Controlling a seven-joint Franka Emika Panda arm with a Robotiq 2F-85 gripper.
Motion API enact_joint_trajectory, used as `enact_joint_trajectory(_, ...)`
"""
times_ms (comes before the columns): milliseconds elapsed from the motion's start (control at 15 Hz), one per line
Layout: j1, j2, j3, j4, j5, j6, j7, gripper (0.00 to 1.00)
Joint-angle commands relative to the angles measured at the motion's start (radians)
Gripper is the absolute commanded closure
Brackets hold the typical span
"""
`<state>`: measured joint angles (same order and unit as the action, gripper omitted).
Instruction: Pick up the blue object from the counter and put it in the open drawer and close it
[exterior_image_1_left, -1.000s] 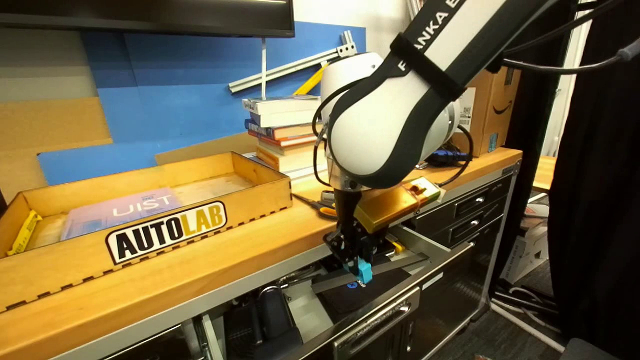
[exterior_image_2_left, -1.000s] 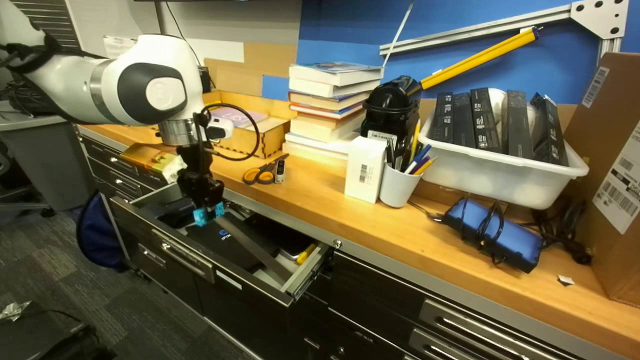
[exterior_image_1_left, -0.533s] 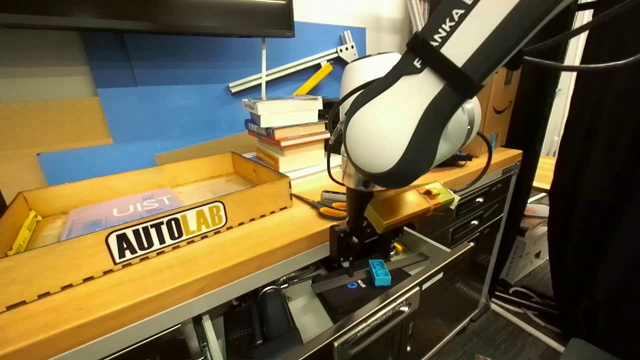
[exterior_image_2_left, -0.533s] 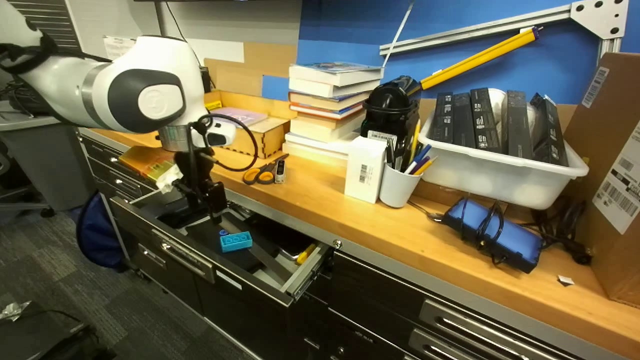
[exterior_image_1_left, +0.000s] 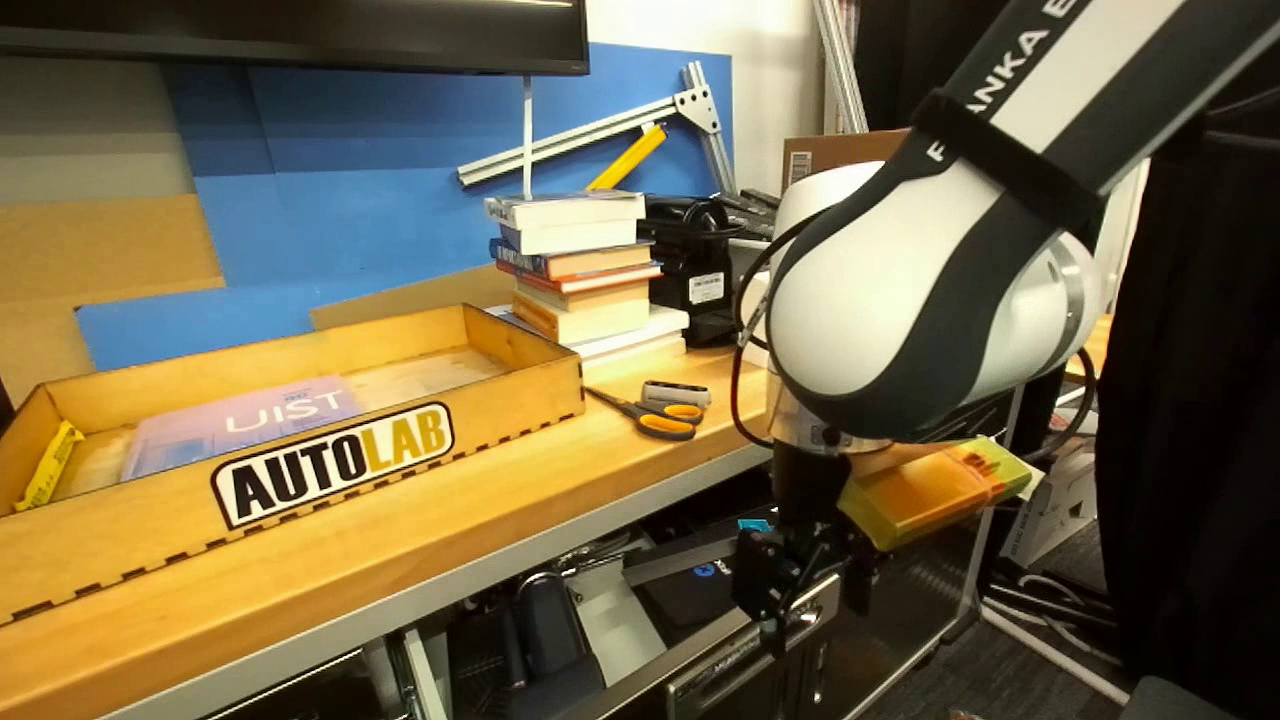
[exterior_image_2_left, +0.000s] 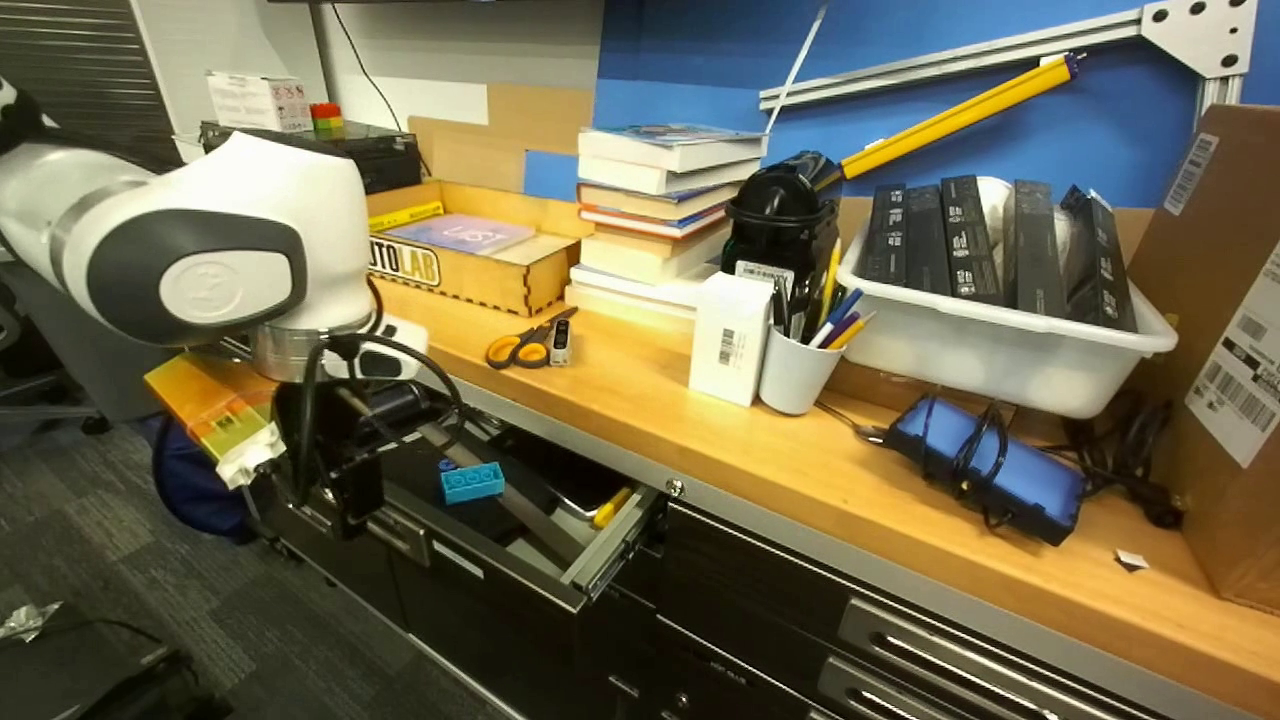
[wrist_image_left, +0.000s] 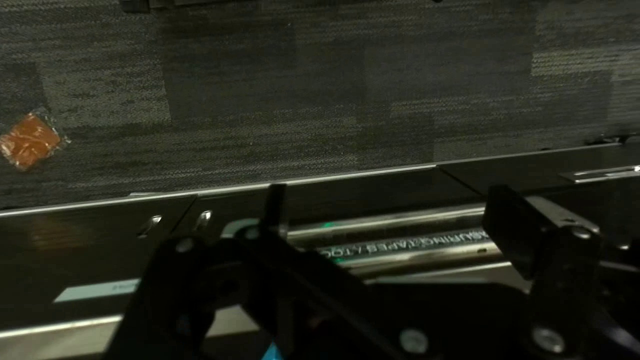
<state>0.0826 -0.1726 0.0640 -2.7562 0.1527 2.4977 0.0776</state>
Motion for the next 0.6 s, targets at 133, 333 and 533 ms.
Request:
enact_joint_trajectory(133, -0.01, 0.027, -0.018, 0.0, 0.013, 0.032, -0.009, 0.0)
enact_joint_trajectory(333, -0.02, 0.09, -0.014, 0.026, -0.008, 0.105, 0.041, 0.0)
enact_joint_trajectory(533, -0.048, 0.134, -0.012, 0.055, -0.103, 0.209, 0.156, 0.0)
